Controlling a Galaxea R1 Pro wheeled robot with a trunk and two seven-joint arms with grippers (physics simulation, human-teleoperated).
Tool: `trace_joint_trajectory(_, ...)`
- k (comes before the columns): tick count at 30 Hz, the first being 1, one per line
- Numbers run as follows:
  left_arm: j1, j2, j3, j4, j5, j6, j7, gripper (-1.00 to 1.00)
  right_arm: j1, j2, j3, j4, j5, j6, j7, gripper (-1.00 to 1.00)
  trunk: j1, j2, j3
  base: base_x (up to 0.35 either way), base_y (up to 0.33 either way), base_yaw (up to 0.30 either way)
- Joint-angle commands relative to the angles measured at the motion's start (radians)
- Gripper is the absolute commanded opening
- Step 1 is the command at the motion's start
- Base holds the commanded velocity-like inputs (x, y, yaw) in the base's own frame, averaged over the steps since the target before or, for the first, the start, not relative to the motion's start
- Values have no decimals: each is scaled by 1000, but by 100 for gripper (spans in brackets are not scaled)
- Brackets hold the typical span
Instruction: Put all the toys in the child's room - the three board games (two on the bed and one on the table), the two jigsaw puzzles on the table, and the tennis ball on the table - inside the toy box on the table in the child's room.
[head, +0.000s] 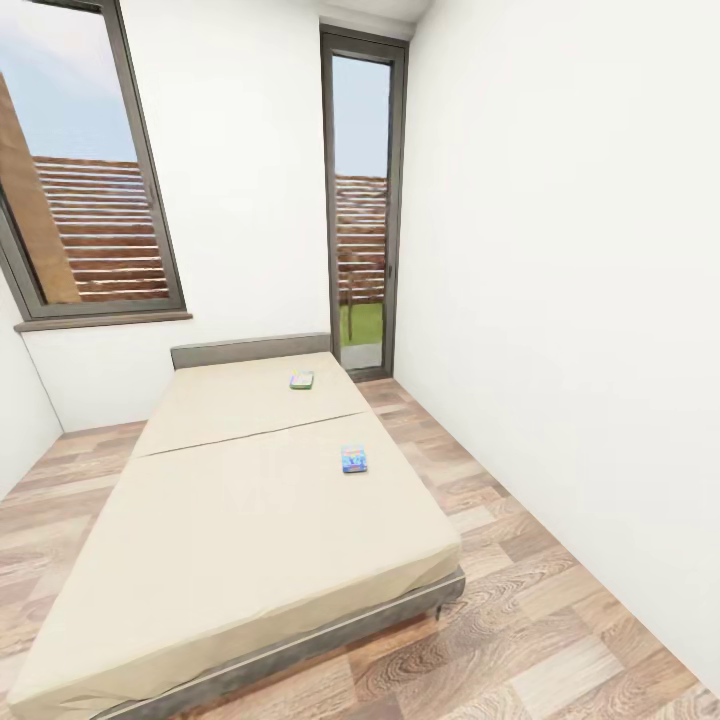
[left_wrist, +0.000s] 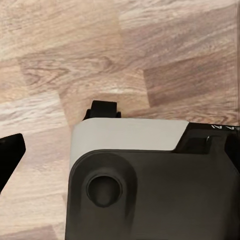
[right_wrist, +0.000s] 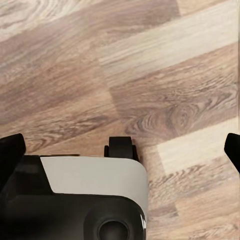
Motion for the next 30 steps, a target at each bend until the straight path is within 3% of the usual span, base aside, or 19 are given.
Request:
trace_joint_trajectory(1, -12, 0, 8, -2, 4, 10, 0, 100, -20, 2, 0, -7, -1, 14, -1, 100, 0, -1, -1, 0, 0, 0)
trace_joint_trajectory(3, -28, 0, 13, -2, 12, 18, -1, 100, -43, 4, 0, -10, -1, 26, -1, 100, 0, -1, -1, 0, 0, 0)
trace_joint_trajectory(6, -86, 0, 31, -2, 52, 64, 0, 100, -123, 10, 0, -18, -2, 93, -1, 100, 0, -1, -1, 0, 0, 0)
trace_joint_trajectory(9, -110, 1, 35, -3, 66, 81, 1, 100, -150, 11, 0, -21, -3, 123, -1, 100, 0, -1, -1, 0, 0, 0)
trace_joint_trajectory(11, -164, 1, 42, -5, 88, 112, 1, 100, -205, 13, 0, -25, -4, 184, 0, 100, 0, -1, -1, 0, 0, 0)
trace_joint_trajectory(14, -193, 2, 44, -5, 96, 125, 0, 100, -236, 14, 0, -27, -5, 213, 0, 100, 0, -1, -1, 0, 0, 0)
trace_joint_trajectory(19, -307, 0, 51, -7, 117, 158, -4, 100, -356, 15, 0, -31, -6, 293, 3, 100, 0, -1, -1, 0, 0, 0)
trace_joint_trajectory(22, -336, -1, 53, -9, 120, 166, -5, 100, -381, 13, 0, -32, -6, 305, 4, 100, 0, -1, -1, 0, 0, 0)
trace_joint_trajectory(27, -441, -26, 58, -21, 128, 207, -7, 100, -450, 5, 0, -61, -7, 333, 6, 100, 0, -1, -1, 0, 0, 0)
trace_joint_trajectory(30, -458, -37, 58, -28, 129, 217, -8, 100, -459, 4, 0, -78, -7, 337, 6, 100, 0, -1, -1, 0, 0, 0)
